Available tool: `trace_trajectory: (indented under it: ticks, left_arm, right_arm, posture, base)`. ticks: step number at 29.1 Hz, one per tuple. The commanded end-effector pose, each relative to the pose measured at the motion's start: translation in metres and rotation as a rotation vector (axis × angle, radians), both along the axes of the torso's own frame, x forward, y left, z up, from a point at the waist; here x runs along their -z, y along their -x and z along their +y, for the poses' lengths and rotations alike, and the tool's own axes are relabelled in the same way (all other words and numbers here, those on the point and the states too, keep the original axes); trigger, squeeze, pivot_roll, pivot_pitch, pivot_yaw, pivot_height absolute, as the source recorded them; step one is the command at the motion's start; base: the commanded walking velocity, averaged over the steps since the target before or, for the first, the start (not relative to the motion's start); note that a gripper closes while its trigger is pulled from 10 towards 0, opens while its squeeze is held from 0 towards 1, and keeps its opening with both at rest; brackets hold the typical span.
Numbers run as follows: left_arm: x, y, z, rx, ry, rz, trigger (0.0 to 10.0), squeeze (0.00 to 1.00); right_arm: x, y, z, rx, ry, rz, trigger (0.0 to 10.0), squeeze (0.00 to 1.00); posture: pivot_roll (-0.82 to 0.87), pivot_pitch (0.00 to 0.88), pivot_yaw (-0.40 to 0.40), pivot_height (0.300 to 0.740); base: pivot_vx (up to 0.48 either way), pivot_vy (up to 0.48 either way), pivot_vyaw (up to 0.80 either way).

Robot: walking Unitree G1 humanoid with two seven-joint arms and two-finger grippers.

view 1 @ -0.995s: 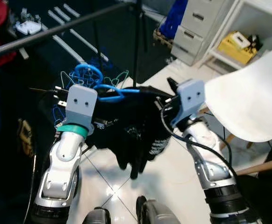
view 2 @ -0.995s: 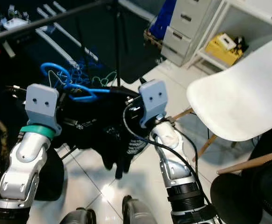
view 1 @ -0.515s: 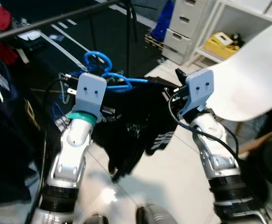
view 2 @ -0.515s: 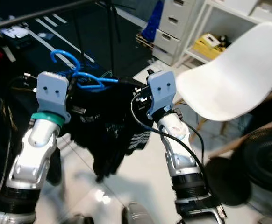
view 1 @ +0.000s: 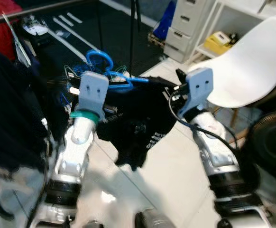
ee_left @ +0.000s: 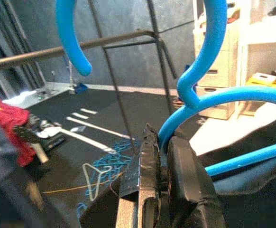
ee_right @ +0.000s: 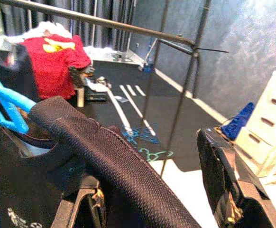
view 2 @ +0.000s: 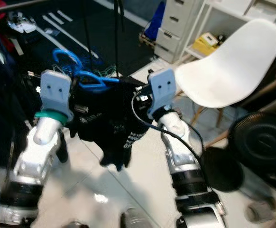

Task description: Hang hanger

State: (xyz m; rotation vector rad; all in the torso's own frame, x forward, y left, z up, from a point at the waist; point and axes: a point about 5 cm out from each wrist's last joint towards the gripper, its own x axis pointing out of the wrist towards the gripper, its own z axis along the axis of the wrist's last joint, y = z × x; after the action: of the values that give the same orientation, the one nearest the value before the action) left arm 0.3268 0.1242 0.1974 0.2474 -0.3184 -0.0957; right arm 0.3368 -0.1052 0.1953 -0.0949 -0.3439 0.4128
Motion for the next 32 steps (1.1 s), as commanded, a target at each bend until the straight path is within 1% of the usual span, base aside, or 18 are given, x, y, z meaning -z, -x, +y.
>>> trace_trajectory:
  ticks: [1, 4, 6, 8, 13, 19, 23, 24, 26, 27, 28, 29, 30, 31, 32]
  left_arm:
    - [-0.013, 0.001, -0.028, 0.125, -0.006, -0.067, 10.0, 0.0]
    - [-0.019, -0.006, -0.033, 0.139, -0.037, -0.075, 10.0, 0.0]
    - [-0.02, -0.007, -0.034, 0.146, -0.046, -0.08, 10.0, 0.0]
    - [-0.024, -0.01, -0.038, 0.164, -0.091, -0.098, 10.0, 0.0]
    - [-0.031, -0.013, -0.045, 0.195, -0.128, -0.142, 10.0, 0.0]
    - [-0.029, -0.012, -0.045, 0.201, -0.136, -0.148, 10.0, 0.0]
    - [-0.023, -0.012, -0.041, 0.185, -0.162, -0.144, 10.0, 0.0]
    - [-0.019, -0.011, -0.038, 0.174, -0.196, -0.148, 10.0, 0.0]
    - [-0.019, -0.011, -0.038, 0.174, -0.196, -0.148, 10.0, 0.0]
    - [-0.013, -0.009, -0.037, 0.172, -0.231, -0.148, 10.0, 0.0]
    - [-0.008, -0.006, -0.038, 0.181, -0.26, -0.146, 10.0, 0.0]
    - [-0.003, -0.003, -0.04, 0.193, -0.28, -0.146, 10.0, 0.0]
    - [-0.003, -0.003, -0.04, 0.193, -0.28, -0.146, 10.0, 0.0]
    - [0.0, -0.001, -0.042, 0.201, -0.283, -0.143, 10.0, 0.0]
    - [0.002, 0.0, -0.044, 0.205, -0.282, -0.142, 10.0, 0.0]
  right_arm:
    - [0.002, 0.002, 0.014, -0.064, 0.021, 0.007, 10.0, 0.0]
    - [0.004, 0.006, 0.012, -0.057, 0.007, 0.006, 10.0, 0.0]
    - [0.003, 0.006, 0.012, -0.054, 0.004, 0.005, 10.0, 0.0]
    - [0.004, 0.006, 0.01, -0.041, 0.007, 0.005, 10.0, 0.0]
    - [0.005, 0.006, 0.006, -0.019, 0.007, 0.003, 10.0, 0.0]
    - [0.004, 0.007, 0.005, -0.014, 0.006, -0.005, 10.0, 0.0]
    - [0.007, 0.01, 0.007, -0.019, 0.014, 0.011, 10.0, 0.0]
    - [0.01, 0.012, 0.009, -0.028, 0.014, 0.027, 10.0, 0.0]
    - [0.01, 0.012, 0.009, -0.028, 0.014, 0.027, 10.0, 0.0]
    - [0.012, 0.014, 0.013, -0.059, -0.003, 0.056, 10.0, 0.0]
    - [0.014, 0.018, 0.02, -0.13, 0.035, 0.067, 10.0, 0.0]
    - [0.015, 0.024, 0.03, -0.232, 0.089, 0.078, 10.0, 0.0]
    - [0.015, 0.024, 0.03, -0.232, 0.089, 0.078, 10.0, 0.0]
    - [0.017, 0.028, 0.035, -0.302, 0.142, 0.087, 10.0, 0.0]
    - [0.018, 0.031, 0.038, -0.342, 0.181, 0.098, 10.0, 0.0]
  posture:
    - [-0.14, 0.0, 0.001, 0.74]
    - [-0.16, 0.0, 0.021, 0.74]
    - [-0.16, 0.0, 0.021, 0.74]
    - [-0.16, 0.0, 0.029, 0.74]
    - [-0.16, 0.0, 0.038, 0.74]
    - [-0.16, 0.0, 0.044, 0.74]
    - [-0.16, 0.0, 0.043, 0.74]
    - [-0.16, 0.0, 0.041, 0.74]
    - [-0.16, 0.0, 0.041, 0.74]
    - [-0.16, 0.0, 0.037, 0.74]
    - [-0.16, 0.0, 0.036, 0.74]
    - [-0.16, 0.0, 0.035, 0.74]
    - [-0.16, 0.0, 0.035, 0.74]
    - [-0.16, 0.0, 0.032, 0.74]
    - [-0.15, 0.0, 0.026, 0.74]
  base:
    - [0.0, 0.0, 0.0]
    - [0.0, 0.0, 0.0]
    - [0.0, 0.0, 0.0]
    - [0.0, 0.0, 0.0]
    - [0.0, 0.0, 0.0]
    - [0.0, 0.0, 0.0]
    - [0.0, 0.0, 0.0]
    - [0.0, 0.0, 0.0]
    - [0.0, 0.0, 0.0]
    - [0.0, 0.0, 0.0]
    - [0.0, 0.0, 0.0]
    - [0.0, 0.0, 0.0]
    - [0.0, 0.0, 0.0]
    - [0.0, 0.0, 0.0]
    - [0.0, 0.0, 0.0]
